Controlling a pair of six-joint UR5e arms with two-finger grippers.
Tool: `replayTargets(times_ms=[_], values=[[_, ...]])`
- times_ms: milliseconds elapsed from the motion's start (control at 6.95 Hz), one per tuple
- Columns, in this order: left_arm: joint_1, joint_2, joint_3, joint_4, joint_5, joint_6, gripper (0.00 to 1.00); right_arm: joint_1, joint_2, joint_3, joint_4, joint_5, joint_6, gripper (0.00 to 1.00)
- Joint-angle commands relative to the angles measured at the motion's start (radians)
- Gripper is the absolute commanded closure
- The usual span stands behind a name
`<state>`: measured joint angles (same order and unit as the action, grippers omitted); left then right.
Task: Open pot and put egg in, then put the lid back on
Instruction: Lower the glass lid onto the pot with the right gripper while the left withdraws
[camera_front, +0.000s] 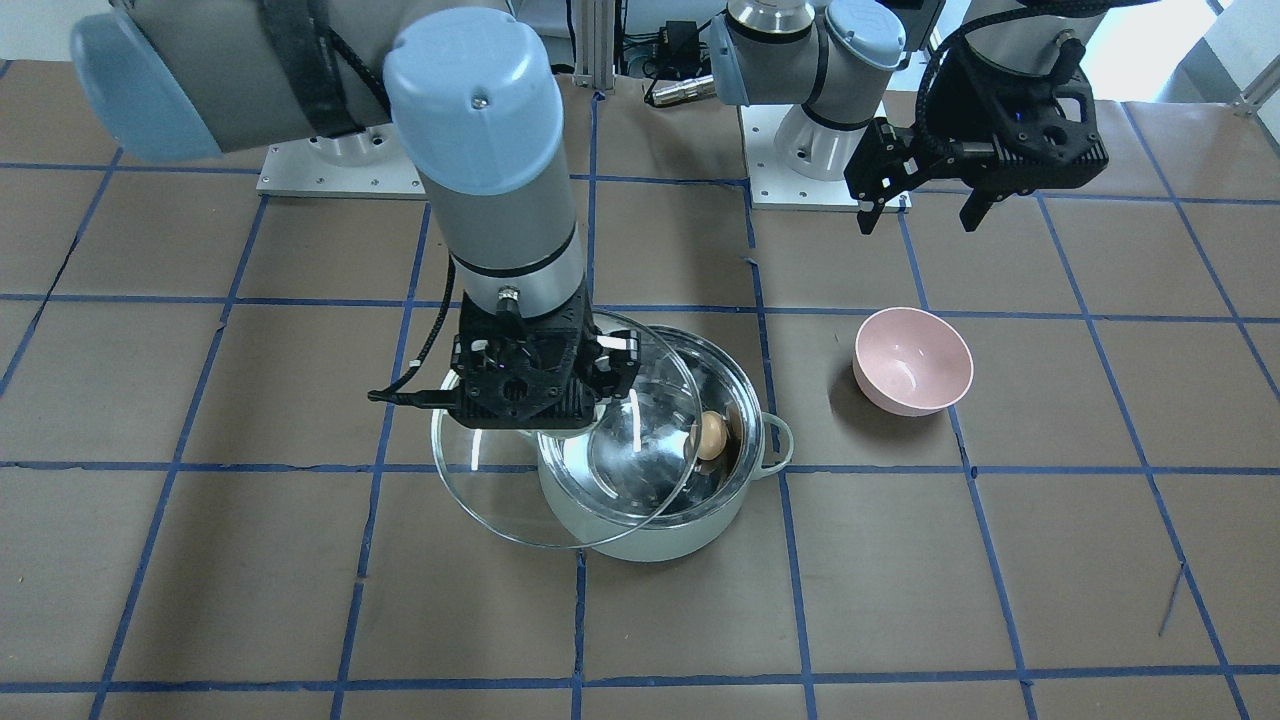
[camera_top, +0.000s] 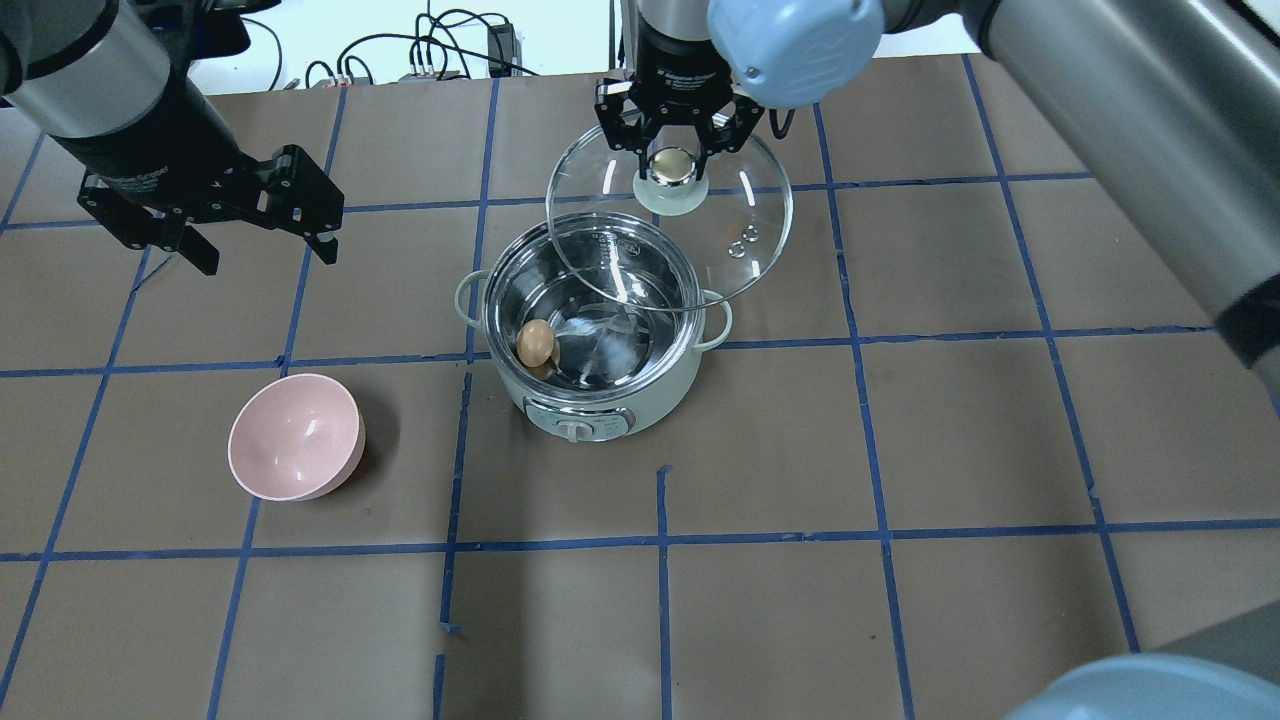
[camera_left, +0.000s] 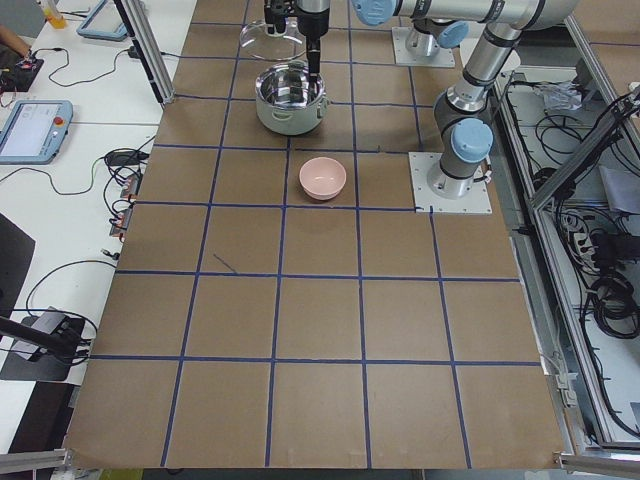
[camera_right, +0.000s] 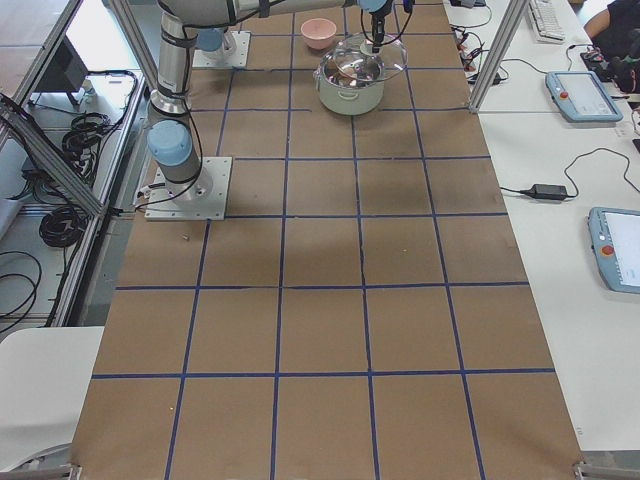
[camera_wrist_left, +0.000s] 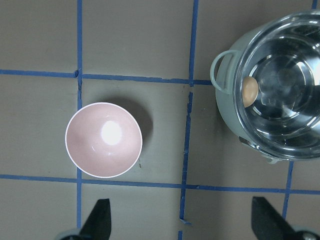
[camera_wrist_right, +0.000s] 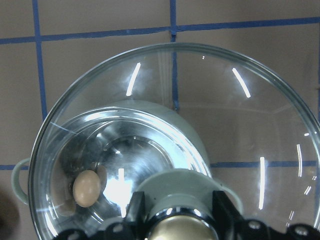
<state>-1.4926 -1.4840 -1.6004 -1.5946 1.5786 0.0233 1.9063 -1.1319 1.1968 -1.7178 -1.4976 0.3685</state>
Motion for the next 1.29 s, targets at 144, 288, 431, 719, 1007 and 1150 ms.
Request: replayTargets(times_ms=[144,288,431,719,1007,1150], values=[[0.009,0.008,-0.013,0.044,-0.058,0.0,0.0,0.074,0.101,0.001,-0.108,-0.009,0.053,0.92],[0.009,0.011,-0.012,0.039,-0.057,0.004,0.0,0.079,0.109,0.009,-0.108,-0.004,0.044,0.92],[0.012,0.011,-0.012,0.042,-0.052,0.009,0.0,0.08,0.113,0.009,-0.108,0.003,0.04,0.92],[0.014,0.011,-0.01,0.047,-0.051,0.009,0.0,0.103,0.109,0.018,-0.094,0.004,0.049,0.92],[0.002,0.011,-0.01,0.033,0.01,0.009,0.0,0.111,0.103,0.018,-0.085,-0.003,0.047,0.92],[0.002,0.01,-0.009,0.035,0.029,0.009,0.0,0.111,0.084,0.035,-0.08,-0.006,0.046,0.92]])
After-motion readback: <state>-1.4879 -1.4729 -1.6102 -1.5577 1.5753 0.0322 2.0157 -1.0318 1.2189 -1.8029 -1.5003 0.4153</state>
